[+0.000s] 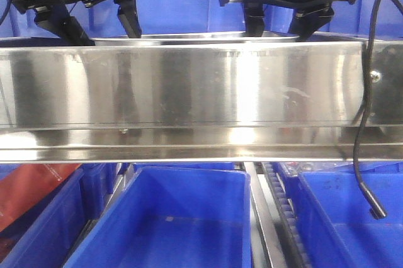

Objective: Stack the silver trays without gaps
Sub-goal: 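Close both grippers on opposite rims of the silver tray, then lift the silver tray with both grippers and pull it toward the robot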

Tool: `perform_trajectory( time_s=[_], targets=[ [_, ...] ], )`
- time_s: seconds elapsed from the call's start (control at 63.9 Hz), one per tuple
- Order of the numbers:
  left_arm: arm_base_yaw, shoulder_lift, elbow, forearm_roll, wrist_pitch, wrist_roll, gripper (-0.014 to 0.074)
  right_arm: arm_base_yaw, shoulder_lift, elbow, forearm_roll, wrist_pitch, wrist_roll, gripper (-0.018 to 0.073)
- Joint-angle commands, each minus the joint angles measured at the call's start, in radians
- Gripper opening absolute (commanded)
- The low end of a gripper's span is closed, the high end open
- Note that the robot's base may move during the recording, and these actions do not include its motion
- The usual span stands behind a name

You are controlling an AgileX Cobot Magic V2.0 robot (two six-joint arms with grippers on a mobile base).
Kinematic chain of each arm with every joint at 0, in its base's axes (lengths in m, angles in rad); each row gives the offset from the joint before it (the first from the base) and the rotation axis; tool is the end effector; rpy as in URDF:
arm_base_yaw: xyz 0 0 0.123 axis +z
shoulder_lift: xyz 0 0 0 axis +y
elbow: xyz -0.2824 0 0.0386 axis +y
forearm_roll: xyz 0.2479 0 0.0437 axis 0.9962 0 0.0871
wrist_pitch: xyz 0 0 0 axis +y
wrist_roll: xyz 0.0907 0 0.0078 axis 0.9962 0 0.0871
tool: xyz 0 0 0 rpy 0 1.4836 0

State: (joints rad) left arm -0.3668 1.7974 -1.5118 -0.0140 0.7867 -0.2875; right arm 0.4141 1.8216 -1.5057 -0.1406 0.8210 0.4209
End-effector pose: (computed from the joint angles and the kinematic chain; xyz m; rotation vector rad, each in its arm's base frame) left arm 0.3744 -0.1448 0.2857 0.0933 2.5766 -0.2656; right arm 0.3718 0.1532 0.2731 -0.0805 2.6111 0.1287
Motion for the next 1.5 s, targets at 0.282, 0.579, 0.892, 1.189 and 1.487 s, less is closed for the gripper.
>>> perform_trajectory(
  time_s=[0.282, 0.579, 0.892, 1.189, 1.487],
  targets=[
    [0.002, 0.001, -0.006, -0.002, 0.001, -0.006, 0.0317, -0.003, 0.003, -0.006, -0.004, 0.009, -0.004, 0.0275],
    [0.002, 0.005, -0.006, -0.002, 0.003, -0.006, 0.0315, -0.003, 0.003, -0.006, -0.004, 0.012, -0.004, 0.0275],
    [0.002, 0.023, -0.006, 0.000, 0.003, -0.006, 0.0315, -0.003, 0.003, -0.006, 0.007, 0.014, -0.004, 0.0275],
    [0.002, 0.024, -0.006, 0.000, -0.013, -0.006, 0.0115, -0.003, 0.003, -0.006, 0.007, 0.024, -0.004, 0.0100],
    [0.002, 0.024, -0.006, 0.000, -0.016, -0.006, -0.0010, -0.003, 0.003, -0.006, 0.007, 0.024, -0.004, -0.0077]
  ],
)
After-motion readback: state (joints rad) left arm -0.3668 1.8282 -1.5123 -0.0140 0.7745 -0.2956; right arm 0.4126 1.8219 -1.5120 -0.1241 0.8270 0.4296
